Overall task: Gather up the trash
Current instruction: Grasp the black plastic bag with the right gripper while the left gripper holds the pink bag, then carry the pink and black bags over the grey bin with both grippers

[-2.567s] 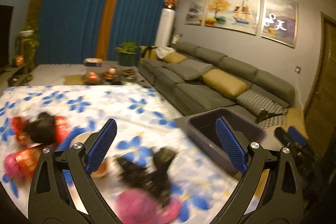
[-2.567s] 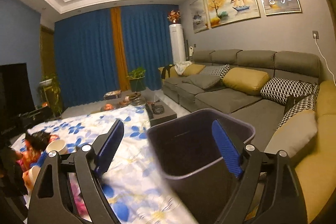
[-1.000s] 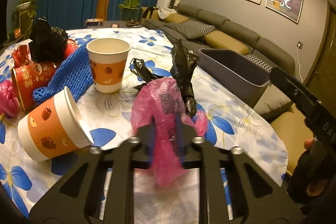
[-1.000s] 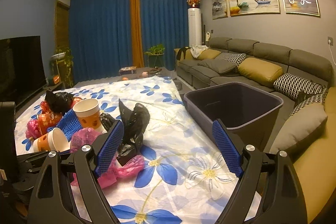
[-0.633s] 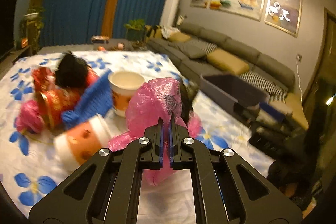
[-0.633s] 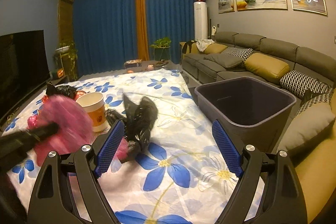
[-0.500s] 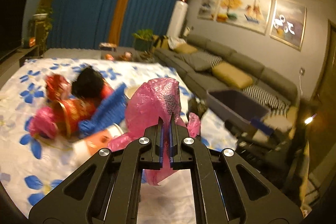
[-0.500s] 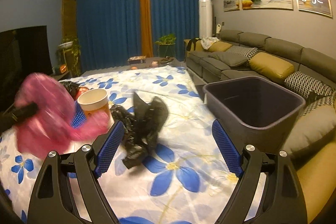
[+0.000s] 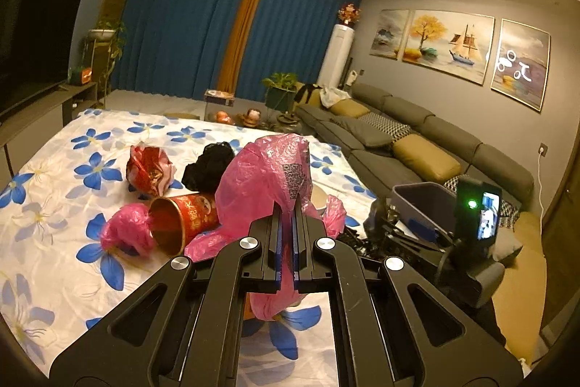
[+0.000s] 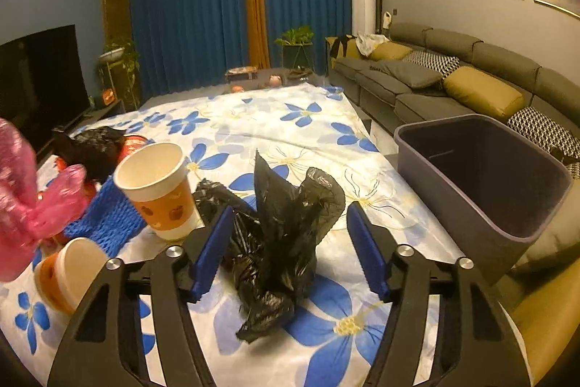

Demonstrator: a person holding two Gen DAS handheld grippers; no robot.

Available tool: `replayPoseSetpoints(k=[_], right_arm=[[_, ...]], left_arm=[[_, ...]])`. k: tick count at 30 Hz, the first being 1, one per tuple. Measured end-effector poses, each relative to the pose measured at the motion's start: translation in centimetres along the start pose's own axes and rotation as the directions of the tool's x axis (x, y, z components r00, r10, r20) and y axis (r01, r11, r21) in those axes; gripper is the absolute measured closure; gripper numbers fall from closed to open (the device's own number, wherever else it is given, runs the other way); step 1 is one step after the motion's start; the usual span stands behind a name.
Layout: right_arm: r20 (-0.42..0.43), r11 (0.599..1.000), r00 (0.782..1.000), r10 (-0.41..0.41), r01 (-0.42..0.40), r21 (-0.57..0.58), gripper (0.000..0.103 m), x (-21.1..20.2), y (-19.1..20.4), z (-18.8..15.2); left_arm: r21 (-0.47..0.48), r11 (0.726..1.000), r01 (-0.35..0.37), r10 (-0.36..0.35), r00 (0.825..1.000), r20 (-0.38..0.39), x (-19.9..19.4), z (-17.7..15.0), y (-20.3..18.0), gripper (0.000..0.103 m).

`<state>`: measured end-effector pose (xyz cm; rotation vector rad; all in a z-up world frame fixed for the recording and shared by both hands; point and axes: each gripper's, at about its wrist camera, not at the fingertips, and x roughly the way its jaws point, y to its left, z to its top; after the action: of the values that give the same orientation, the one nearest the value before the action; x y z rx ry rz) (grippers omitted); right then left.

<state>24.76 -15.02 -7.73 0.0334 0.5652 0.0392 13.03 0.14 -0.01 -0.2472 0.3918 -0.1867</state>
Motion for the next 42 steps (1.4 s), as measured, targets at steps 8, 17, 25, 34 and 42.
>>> replayPoseSetpoints(k=[8, 17, 25, 34, 42], right_arm=[[-0.067, 1.000, 0.998, -0.019, 0.019, -0.010, 0.093, 1.9, -0.1, -0.5], [0.007, 1.000, 1.000, 0.002, -0.002, -0.007, 0.099, -0.8, -0.6, -0.2], [0.088, 1.000, 0.996, 0.031, -0.030, -0.004, 0.099, -4.3, -1.8, 0.4], [0.150, 0.999, 0.988, 0.044, -0.044, -0.003, 0.099, -7.4, -3.5, 0.5], [0.195, 1.000, 0.980, 0.026, -0.027, 0.002, 0.100, -9.1, -5.2, 1.0]], left_arm=[[-0.005, 1.000, 0.003, -0.003, 1.000, -0.018, 0.6, -0.2, 0.3, 0.100], [0.009, 1.000, 0.004, -0.004, 1.000, -0.024, 0.6, -0.3, -0.6, 0.100], [0.035, 0.999, 0.024, -0.023, 0.999, -0.028, 0.7, -0.3, -2.0, 0.100], [0.066, 0.997, 0.051, -0.049, 0.998, -0.032, 0.9, -0.3, -4.1, 0.100], [0.099, 0.991, 0.090, -0.086, 0.995, -0.042, 2.0, 0.0, -6.5, 0.100]])
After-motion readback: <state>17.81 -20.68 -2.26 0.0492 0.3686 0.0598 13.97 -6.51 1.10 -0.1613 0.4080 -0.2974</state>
